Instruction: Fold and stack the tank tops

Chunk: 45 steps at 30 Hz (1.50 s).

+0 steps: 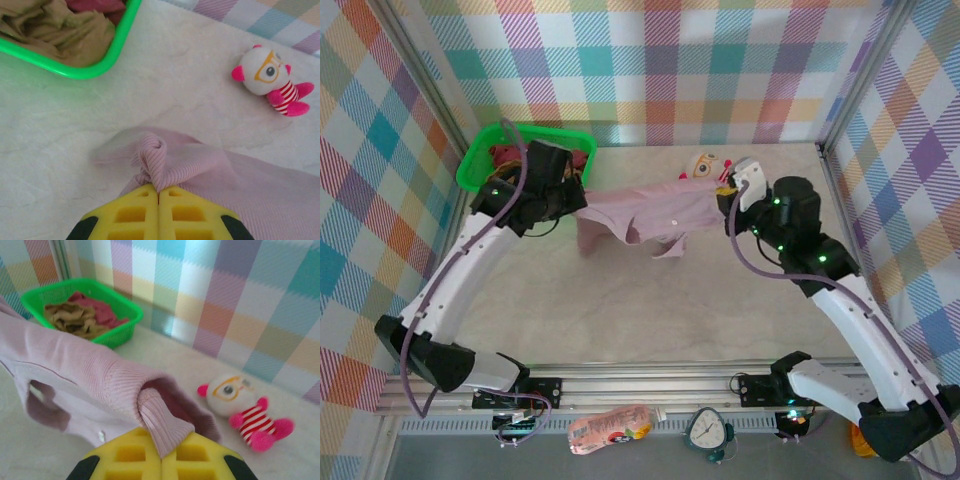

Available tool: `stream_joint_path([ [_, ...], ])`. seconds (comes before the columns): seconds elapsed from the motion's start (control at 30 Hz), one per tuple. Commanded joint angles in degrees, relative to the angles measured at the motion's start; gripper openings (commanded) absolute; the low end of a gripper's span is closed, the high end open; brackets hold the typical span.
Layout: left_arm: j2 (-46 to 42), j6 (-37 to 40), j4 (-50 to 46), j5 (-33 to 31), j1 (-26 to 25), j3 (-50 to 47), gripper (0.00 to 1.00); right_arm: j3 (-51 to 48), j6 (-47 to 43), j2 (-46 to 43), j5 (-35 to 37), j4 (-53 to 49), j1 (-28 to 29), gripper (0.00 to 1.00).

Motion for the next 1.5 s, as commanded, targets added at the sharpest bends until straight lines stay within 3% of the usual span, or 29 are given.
stream_joint_path([
  [0.0, -3.2, 2.1, -5.3, -2.4, 0.0, 4.4, 0.0, 5.1, -4.4, -1.8, -1.9, -1.9, -0.6, 0.01],
  [0.13, -4.9, 1.6, -5.1, -0.8, -0.3, 7.7, 0.0, 8.7, -3.5, -2.5, -8.3, -1.4, -0.6, 0.01],
  [0.23, -4.7, 2.6, -2.4, -1.1, -0.3, 7.7, 0.0, 9.7, -3.4, -1.2, -8.4, 0.3, -0.6, 0.01],
  [0.37, 1.3, 4.5, -0.4, -2.0, -0.2, 10.8, 0.0, 12.7, -4.0, 5.6, -7.1, 1.0, -2.4, 0.01],
  [0.53, 13.3, 7.1, 1.5, -1.3, 1.3, 21.2, 0.0, 22.5, 2.3, 17.9, -15.4, 0.7, -8.0, 0.01],
  [0.7, 24.0, 8.4, -3.1, -0.5, 1.9, 39.1, 0.0, 36.6, 7.6, 26.0, -19.1, -8.6, -10.1, 0.01],
  [0.83, 25.3, 8.1, -7.3, 0.3, 2.0, 43.1, 0.0, 40.5, 11.0, 26.2, -22.0, -18.8, -11.5, 0.01],
  [0.93, 21.2, 5.6, -8.1, 2.9, 2.0, 34.9, 0.0, 36.2, 13.0, 23.4, -23.1, -26.7, -11.6, 0.01],
  [1.03, 11.8, 0.5, -1.8, 7.4, 1.9, 15.3, 0.0, 25.8, 13.6, 19.0, -21.6, -30.7, -11.7, 0.02],
  [1.17, 4.7, -8.4, 7.1, 14.9, 1.1, -8.1, 0.0, 9.8, 14.3, 16.0, -20.2, -29.8, -12.6, 0.02],
  [1.23, 3.9, -12.0, 12.1, 15.1, -0.6, -16.7, 0.0, 2.9, 15.5, 16.4, -21.0, -27.1, -12.9, 0.03],
  [1.47, 9.1, -21.3, 19.8, 12.6, -10.4, -29.5, 0.02, -9.1, 15.0, 25.2, -17.0, -23.2, -13.5, 0.04],
])
